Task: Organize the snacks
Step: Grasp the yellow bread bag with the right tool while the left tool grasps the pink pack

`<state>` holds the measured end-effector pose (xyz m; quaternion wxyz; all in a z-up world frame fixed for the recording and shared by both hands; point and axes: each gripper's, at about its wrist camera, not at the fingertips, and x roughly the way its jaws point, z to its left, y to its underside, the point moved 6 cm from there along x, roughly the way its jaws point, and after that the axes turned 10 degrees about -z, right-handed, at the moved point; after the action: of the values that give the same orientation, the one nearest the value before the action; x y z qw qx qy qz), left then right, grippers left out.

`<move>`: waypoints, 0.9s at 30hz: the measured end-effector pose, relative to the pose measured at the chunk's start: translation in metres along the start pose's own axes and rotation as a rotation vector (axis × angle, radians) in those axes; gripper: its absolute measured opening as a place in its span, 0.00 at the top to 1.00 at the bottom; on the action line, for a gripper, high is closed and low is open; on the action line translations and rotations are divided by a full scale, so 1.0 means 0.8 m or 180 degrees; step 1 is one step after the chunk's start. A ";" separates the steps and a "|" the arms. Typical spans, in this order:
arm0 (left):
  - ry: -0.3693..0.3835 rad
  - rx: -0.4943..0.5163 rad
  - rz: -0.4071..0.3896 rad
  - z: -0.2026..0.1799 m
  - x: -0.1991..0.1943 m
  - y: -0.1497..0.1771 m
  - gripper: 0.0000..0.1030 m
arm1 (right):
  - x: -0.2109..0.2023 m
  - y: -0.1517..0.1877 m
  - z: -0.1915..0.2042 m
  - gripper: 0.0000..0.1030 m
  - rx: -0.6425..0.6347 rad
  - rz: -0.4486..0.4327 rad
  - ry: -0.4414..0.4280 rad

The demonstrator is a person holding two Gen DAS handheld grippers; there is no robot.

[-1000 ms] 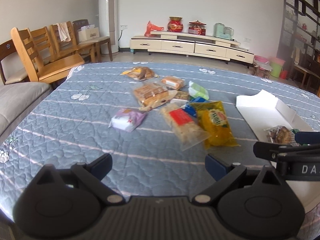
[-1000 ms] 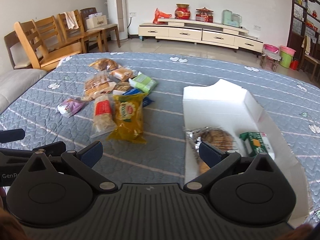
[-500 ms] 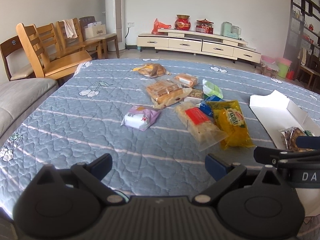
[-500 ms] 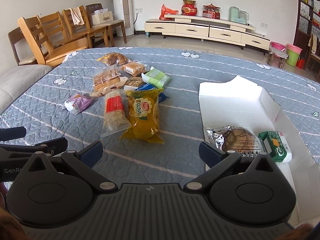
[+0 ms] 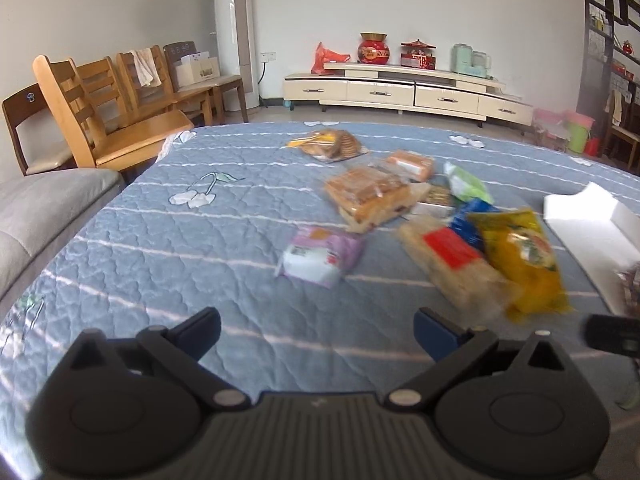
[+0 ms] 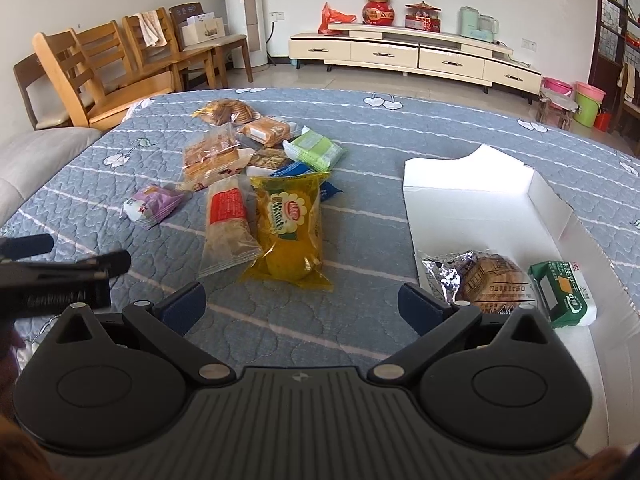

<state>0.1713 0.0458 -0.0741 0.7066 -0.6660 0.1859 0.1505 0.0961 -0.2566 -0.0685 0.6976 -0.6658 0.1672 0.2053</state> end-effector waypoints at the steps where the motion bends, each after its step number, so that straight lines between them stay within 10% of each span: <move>1: 0.0015 0.0020 0.0006 0.003 0.009 -0.002 0.01 | 0.001 -0.001 -0.002 0.00 0.0014 -0.0001 0.0006; 10: -0.0021 0.0203 0.0165 0.010 0.092 -0.019 0.02 | 0.023 -0.008 -0.011 0.00 0.0081 0.0016 0.0032; 14: 0.0140 0.0070 0.0210 0.013 0.110 -0.013 0.14 | 0.034 -0.013 -0.012 0.00 0.0097 0.0010 0.0038; 17: 0.0268 0.0064 0.0169 0.008 0.106 -0.017 0.47 | 0.048 -0.015 -0.011 0.00 0.0138 0.0037 -0.0003; 27: 0.0300 0.0150 0.0134 0.005 0.074 -0.012 0.52 | 0.085 -0.030 -0.004 0.00 0.0044 0.0000 -0.0001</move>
<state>0.2286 0.0468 -0.0926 0.7092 -0.6515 0.2364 0.1293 0.1672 -0.2558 -0.0824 0.7021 -0.6609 0.1686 0.2042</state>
